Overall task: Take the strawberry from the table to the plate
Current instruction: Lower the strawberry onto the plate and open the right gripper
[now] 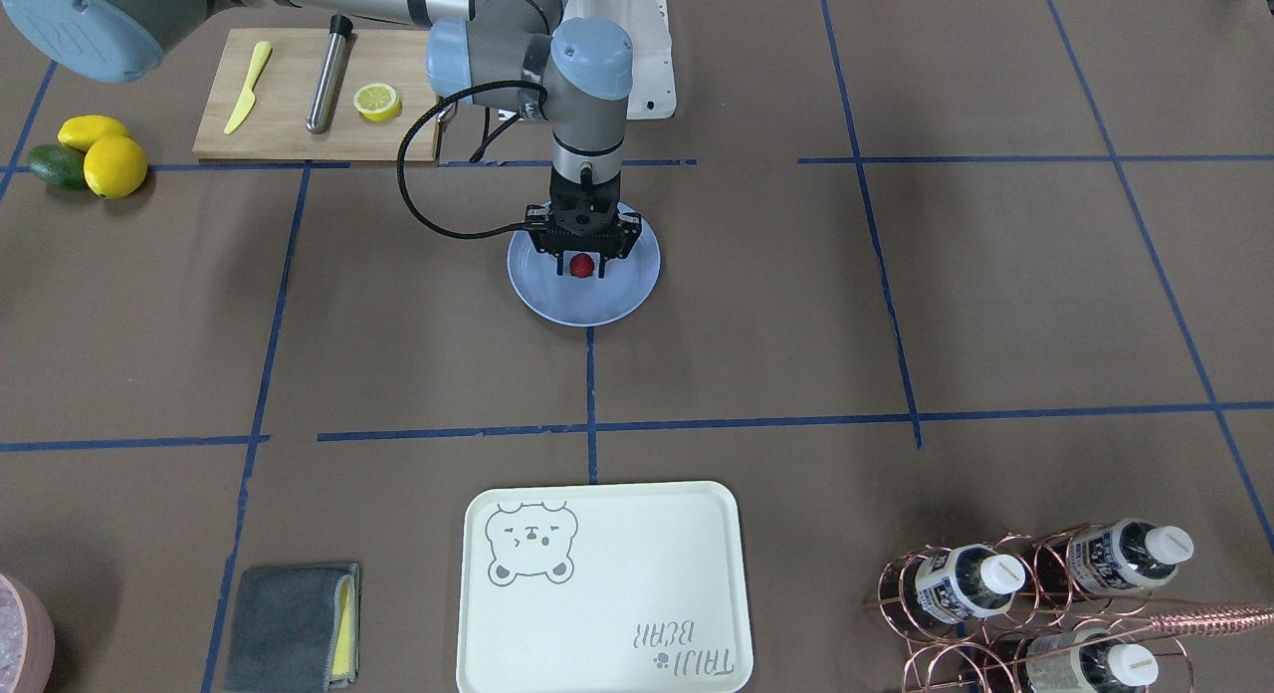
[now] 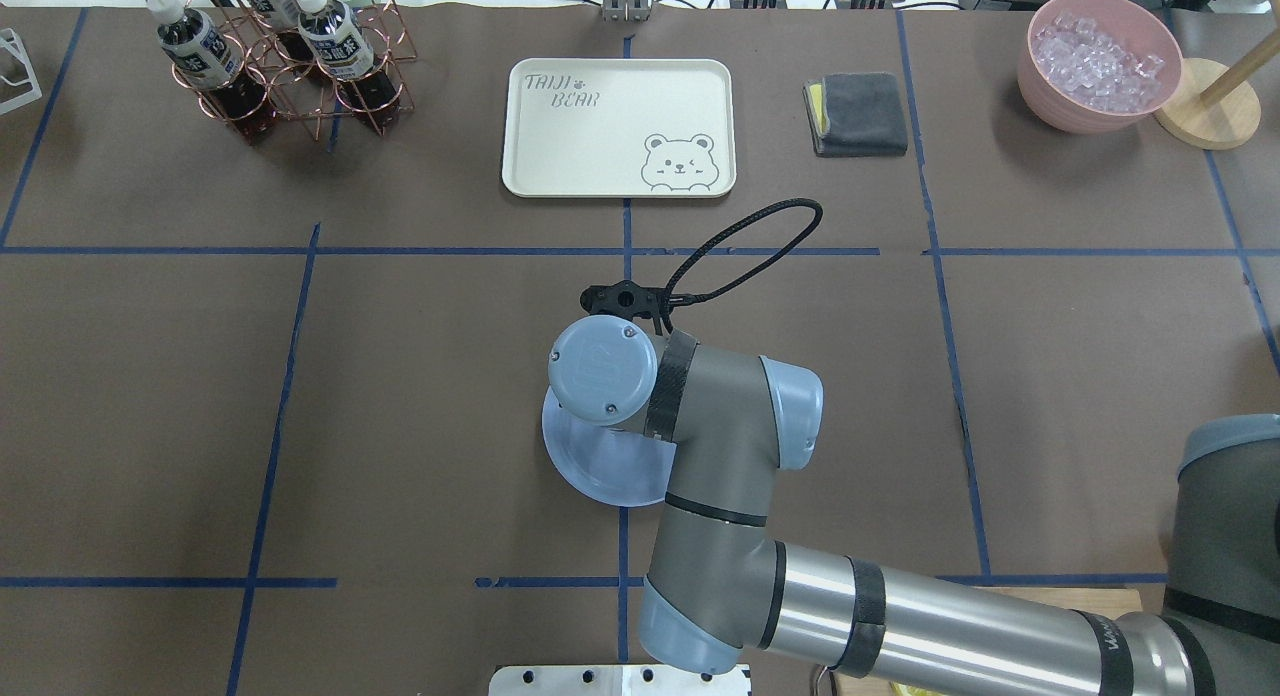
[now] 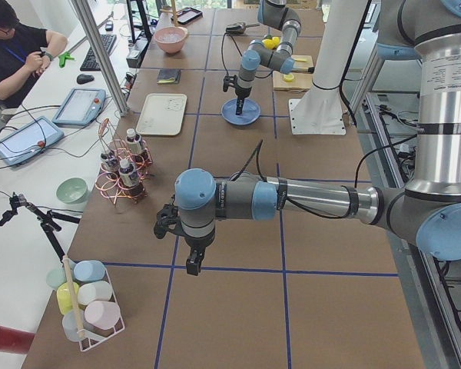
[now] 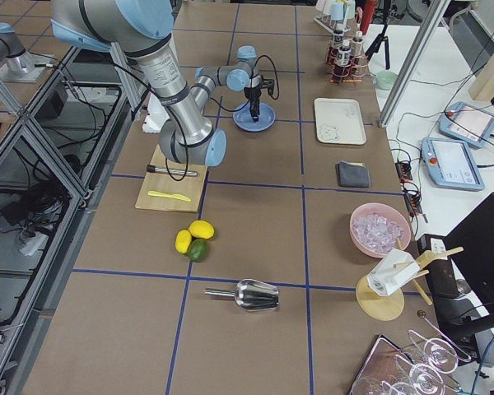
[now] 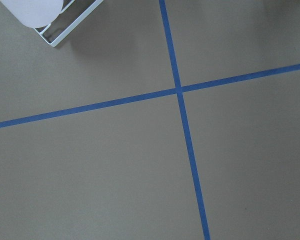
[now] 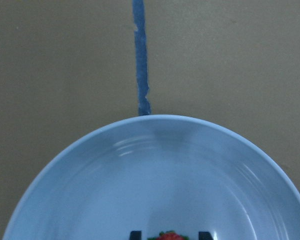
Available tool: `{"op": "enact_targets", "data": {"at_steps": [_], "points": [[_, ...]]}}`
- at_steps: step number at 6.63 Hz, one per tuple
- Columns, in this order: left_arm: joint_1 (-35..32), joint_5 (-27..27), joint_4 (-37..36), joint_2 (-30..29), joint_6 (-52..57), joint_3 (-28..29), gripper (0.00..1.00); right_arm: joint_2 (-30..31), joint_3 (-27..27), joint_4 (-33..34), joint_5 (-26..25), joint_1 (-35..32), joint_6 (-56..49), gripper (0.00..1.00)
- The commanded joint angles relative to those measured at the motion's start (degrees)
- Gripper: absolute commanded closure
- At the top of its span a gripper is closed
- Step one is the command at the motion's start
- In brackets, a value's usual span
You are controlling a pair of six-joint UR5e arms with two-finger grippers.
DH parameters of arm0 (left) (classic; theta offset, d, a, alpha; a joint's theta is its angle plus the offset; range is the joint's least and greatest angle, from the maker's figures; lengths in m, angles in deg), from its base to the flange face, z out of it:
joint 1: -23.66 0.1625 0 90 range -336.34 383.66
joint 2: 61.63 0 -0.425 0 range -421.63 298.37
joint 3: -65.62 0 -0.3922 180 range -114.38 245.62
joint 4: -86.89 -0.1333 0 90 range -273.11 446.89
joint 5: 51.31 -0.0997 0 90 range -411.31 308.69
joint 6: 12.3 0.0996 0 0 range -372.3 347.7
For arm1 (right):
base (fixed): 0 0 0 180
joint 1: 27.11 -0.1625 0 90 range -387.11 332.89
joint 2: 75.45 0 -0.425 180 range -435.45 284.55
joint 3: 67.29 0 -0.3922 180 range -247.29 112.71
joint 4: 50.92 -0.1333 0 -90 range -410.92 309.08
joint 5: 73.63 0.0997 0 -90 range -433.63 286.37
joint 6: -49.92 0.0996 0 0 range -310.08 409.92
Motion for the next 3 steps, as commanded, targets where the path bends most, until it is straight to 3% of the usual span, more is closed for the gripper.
{"op": "enact_targets", "data": {"at_steps": [1,2,3], "points": [[0.0,0.0,0.0,0.0,0.0,0.1,0.0,0.0,0.7,0.0,-0.4,0.1,-0.7,0.0],[-0.1,0.0,0.0,0.0,0.0,0.0,0.0,0.0,2.2,0.2,0.6,-1.9,-2.4,0.0],[0.0,-0.1,0.0,0.0,0.0,0.1,0.0,0.8,3.6,0.3,5.9,-7.4,-6.3,0.0]]}}
